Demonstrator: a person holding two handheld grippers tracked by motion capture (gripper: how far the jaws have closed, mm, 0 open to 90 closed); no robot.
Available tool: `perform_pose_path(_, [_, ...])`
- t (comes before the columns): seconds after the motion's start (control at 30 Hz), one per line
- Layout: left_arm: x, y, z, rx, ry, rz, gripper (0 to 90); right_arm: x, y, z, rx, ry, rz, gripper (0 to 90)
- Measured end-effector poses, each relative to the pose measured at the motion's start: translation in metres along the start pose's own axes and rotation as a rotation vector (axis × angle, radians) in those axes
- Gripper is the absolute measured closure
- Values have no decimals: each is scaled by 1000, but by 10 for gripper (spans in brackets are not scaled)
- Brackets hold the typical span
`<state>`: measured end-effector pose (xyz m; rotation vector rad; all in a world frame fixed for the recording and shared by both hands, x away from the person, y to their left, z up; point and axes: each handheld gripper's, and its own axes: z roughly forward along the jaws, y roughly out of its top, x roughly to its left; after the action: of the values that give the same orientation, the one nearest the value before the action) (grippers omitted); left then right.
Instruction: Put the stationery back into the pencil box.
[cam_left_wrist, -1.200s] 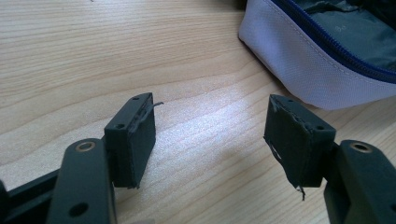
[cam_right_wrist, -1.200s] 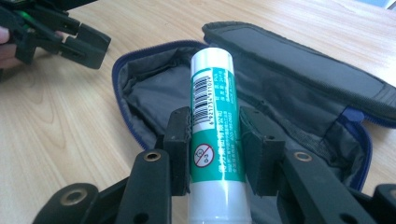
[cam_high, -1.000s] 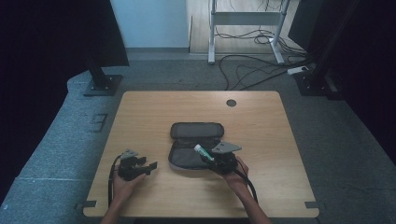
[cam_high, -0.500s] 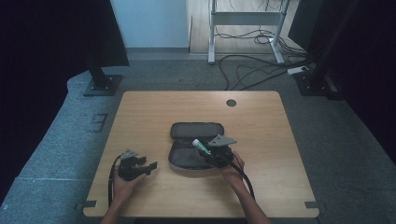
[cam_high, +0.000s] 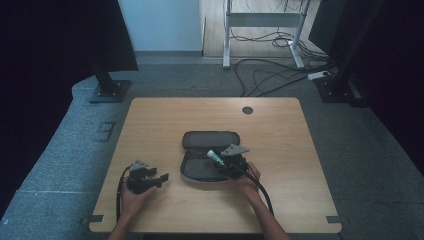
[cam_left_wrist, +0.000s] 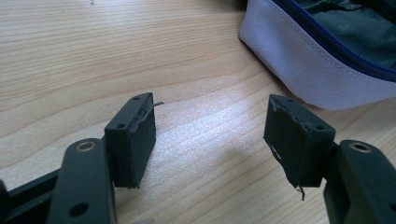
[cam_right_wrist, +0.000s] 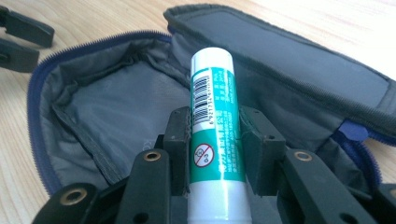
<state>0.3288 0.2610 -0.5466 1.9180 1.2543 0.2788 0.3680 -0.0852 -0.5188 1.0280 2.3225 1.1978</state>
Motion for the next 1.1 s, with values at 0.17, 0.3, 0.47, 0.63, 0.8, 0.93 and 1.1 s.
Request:
perform_pose_path(0.17, [0, 0, 0, 0, -2, 1, 341, 0, -3, 6, 43, -29, -23, 647])
perform_pose_path(0.3, [0, 0, 0, 0, -2, 0, 341, 0, -5, 9, 63, -39, -26, 646])
perform_pose_path(0.47, [0, 0, 0, 0, -2, 2, 340, 0, -6, 11, 79, -48, -33, 643])
perform_pose_path(0.63, [0, 0, 0, 0, -4, 2, 339, 2, -7, 12, 89, -51, -54, 632])
perform_pose_path(0.8, [0, 0, 0, 1, -4, 5, 339, 3, -6, 11, 90, -51, -58, 610])
perform_pose_path(0.93, [0, 0, 0, 1, -4, 6, 339, 4, -5, 8, 75, -56, -48, 553])
perform_pose_path(1.1, [0, 0, 0, 1, -5, 5, 340, 4, -2, -1, 28, -51, 6, 440])
